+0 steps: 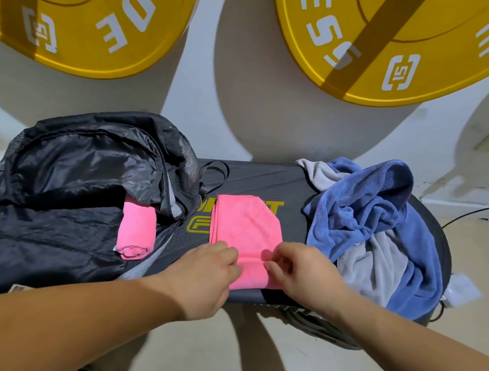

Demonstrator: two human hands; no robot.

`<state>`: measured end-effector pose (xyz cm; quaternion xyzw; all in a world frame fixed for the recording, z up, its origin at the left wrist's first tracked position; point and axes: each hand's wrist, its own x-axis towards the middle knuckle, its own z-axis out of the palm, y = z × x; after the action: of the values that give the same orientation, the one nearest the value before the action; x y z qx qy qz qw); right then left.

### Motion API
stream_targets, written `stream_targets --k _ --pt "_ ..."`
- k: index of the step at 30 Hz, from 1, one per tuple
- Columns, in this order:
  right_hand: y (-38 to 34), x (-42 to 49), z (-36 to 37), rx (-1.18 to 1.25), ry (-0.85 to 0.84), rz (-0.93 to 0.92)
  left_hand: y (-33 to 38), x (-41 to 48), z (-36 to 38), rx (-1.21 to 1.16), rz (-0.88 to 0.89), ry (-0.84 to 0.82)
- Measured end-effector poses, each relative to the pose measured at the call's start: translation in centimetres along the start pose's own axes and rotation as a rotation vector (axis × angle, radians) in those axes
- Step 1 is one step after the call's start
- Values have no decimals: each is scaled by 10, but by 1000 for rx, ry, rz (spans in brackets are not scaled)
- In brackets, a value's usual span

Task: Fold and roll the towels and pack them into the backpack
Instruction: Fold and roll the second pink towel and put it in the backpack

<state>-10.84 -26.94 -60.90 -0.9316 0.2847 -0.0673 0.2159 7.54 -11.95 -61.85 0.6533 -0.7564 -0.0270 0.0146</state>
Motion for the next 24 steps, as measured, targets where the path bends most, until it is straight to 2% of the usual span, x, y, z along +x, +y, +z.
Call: stream_targets --k 3,5,6,9,11,13,15,17,18,19,21,23,24 --pt "1 -1 7 -327 121 -328 4 -3 -6 15 -24 -63" --pt "1 -4 10 -391 73 -469 2 -2 -7 -20 -59 -56" --pt "2 -6 11 -421 26 -475 1 -1 -7 -36 -77 -49" --pt "4 -6 12 -510 -35 -420 -3 2 -5 -69 -120 -90" --pt "5 0 9 -458 -86 -348 -7 5 -7 -218 -195 -97" --pt "2 8 3 -291 -167 -233 -14 9 -9 -515 -369 -104" --pt "-5 14 -6 13 -272 17 -20 10 -6 -797 -537 -83" --pt "-6 20 -6 209 -283 185 -25 9 -4 -867 -652 -18" --pt "-5 23 -5 259 -268 241 -28 9 -4 -805 -660 21" --pt "-4 25 -3 297 -243 288 -28 8 -6 -679 -610 69" --pt "-4 30 3 364 -206 376 -24 9 -11 -348 -316 163" --pt "-2 35 7 425 -170 460 -12 10 -13 -71 15 143" --pt "-2 36 7 423 -150 482 -3 10 -12 -2 89 99"
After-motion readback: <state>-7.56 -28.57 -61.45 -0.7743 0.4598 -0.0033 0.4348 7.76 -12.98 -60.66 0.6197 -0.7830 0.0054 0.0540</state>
